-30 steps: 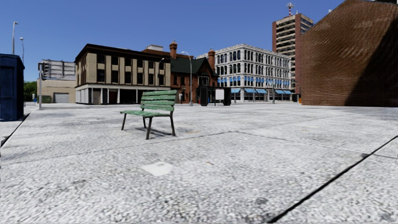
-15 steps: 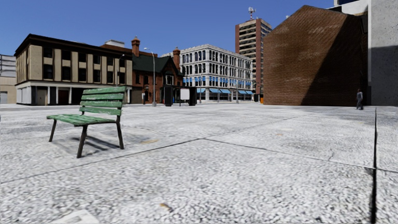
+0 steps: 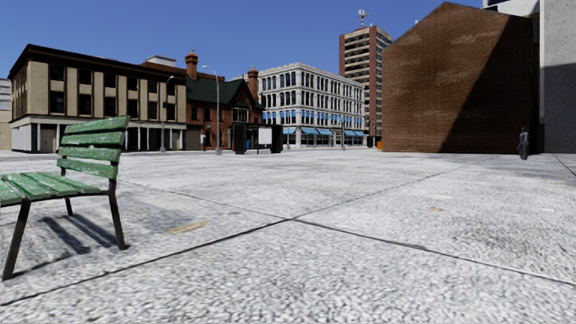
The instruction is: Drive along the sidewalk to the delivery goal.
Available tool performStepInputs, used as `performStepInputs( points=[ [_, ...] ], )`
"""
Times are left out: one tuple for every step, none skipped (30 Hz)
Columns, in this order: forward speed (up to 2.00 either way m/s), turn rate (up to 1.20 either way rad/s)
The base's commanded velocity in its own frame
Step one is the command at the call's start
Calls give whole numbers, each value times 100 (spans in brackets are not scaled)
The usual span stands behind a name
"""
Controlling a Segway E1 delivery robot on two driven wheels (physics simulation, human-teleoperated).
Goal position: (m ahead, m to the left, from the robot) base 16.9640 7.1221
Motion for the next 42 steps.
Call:
performStepInputs(
  points=[
    [200,0],
    [200,0],
    [200,0],
    [200,0],
    [200,0],
    [200,0],
    [200,0],
    [200,0],
    [200,0],
    [200,0],
    [200,7],
    [200,20],
    [200,36],
    [200,36],
    [200,45],
    [200,48],
    [200,48],
    [200,48],
    [200,48],
    [200,48],
    [200,48],
    [200,48],
    [200,48],
    [200,48],
    [200,48],
    [200,48],
    [200,48],
    [200,42],
    [200,22],
    [200,22],
    [200,5],
    [200,0],
    [200,0],
    [200,0],
    [200,0],
    [200,0],
    [200,0],
    [200,0],
    [200,0],
    [200,0],
    [200,0],
    [200,0]
  ],
)
